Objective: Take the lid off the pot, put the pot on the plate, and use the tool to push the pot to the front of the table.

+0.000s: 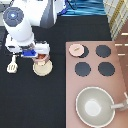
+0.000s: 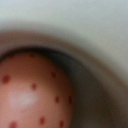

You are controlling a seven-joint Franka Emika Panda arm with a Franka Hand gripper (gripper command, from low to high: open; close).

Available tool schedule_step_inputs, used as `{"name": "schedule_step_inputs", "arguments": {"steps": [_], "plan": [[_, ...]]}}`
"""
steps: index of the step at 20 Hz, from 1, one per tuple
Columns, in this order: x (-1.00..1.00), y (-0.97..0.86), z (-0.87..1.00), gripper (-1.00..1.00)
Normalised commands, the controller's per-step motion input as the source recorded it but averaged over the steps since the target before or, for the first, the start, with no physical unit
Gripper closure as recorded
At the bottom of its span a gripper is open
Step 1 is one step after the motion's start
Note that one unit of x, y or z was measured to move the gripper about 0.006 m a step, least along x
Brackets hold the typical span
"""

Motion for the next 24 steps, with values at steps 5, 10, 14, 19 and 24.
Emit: {"name": "schedule_step_inputs", "arguments": {"steps": [5, 10, 14, 19, 24], "plan": [[0.21, -0.38, -0.26, 1.0], [0.17, -0.24, -0.31, 1.0], [0.02, 0.0, -0.35, 1.0], [0.0, 0.1, -0.3, 1.0], [0.16, -0.01, -0.08, 1.0]]}}
